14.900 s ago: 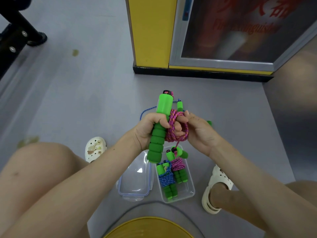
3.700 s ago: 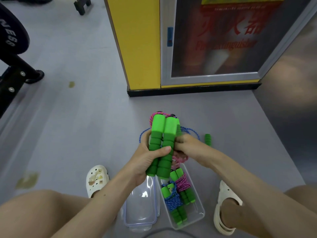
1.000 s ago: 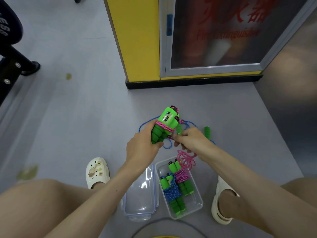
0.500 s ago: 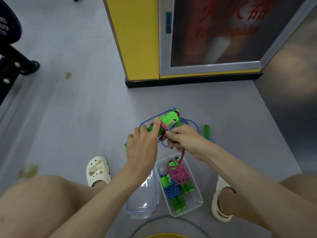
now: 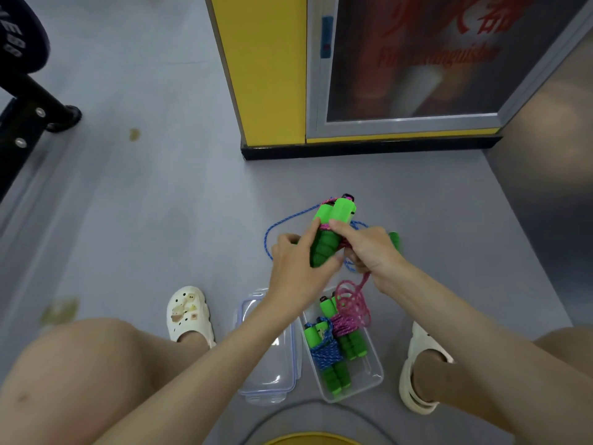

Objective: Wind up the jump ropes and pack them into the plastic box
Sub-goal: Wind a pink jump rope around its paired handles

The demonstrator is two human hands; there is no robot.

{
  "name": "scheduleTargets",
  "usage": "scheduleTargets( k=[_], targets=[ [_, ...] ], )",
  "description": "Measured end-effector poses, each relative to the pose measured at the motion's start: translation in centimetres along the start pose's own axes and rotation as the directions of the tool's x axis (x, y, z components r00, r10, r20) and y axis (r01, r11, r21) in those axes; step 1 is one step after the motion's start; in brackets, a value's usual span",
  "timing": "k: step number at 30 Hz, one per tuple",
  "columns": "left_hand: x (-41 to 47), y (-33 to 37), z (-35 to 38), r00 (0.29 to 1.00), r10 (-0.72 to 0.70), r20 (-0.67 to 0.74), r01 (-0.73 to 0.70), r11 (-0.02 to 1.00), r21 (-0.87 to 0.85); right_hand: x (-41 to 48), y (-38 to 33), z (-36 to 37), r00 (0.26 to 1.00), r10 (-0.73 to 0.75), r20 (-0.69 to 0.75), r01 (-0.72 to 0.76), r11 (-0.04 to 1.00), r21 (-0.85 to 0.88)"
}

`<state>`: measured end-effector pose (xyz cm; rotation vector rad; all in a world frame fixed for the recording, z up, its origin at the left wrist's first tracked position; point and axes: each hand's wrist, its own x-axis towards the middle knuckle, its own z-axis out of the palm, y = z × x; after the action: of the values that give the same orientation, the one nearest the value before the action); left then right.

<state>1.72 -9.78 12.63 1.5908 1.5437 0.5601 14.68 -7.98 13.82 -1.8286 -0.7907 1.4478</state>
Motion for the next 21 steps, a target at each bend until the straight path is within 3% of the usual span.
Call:
scheduleTargets(
  k=[2, 5, 9, 12, 14, 17, 19, 21],
  targets=[
    [0.5, 0.0, -0.9, 0.991, -0.130, 0.037, 0.135, 0.936, -0.326, 0.1, 0.0, -0.3, 1.000, -0.011, 0.012, 0.010, 1.000, 0.003],
    [1.1, -0.5, -2.3, 0.947, -0.267, 0.179, 0.321, 0.794, -0.516, 0.1, 0.1, -0.5, 0.995, -0.037, 0.094, 0.032, 0.998, 0.057],
    [0.7, -0.7, -2.8, 0.867, -0.168, 0.469, 0.460, 0.630, -0.626, 0.0, 0.1, -0.8, 0.978, -0.073, 0.194, 0.048, 0.991, 0.128],
    [0.5, -0.5, -3.0, 0.868, -0.116, 0.483, 0.453, 0.587, -0.671, 0.2, 0.1, -1.1, 0.969, -0.082, 0.232, 0.056, 0.991, 0.118],
    [0.7, -0.2, -3.2, 0.914, -0.146, 0.378, 0.372, 0.674, -0.638, 0.3, 0.3, -1.2, 0.962, -0.088, 0.259, 0.072, 0.995, 0.072],
    [1.1, -0.3, -3.2, 0.971, -0.140, 0.194, 0.215, 0.865, -0.452, 0.4, 0.7, -1.1, 0.967, -0.088, 0.238, 0.108, 0.992, -0.072],
    [1.2, -0.6, -2.9, 0.995, -0.064, 0.075, 0.079, 0.975, -0.210, 0.3, 0.9, -1.1, 0.969, -0.083, 0.233, 0.117, 0.984, -0.134],
    [1.0, -0.6, -2.7, 1.000, 0.002, -0.012, -0.001, 0.997, 0.080, 0.3, 0.9, -1.1, 0.964, -0.085, 0.250, 0.134, 0.974, -0.185]
  ],
)
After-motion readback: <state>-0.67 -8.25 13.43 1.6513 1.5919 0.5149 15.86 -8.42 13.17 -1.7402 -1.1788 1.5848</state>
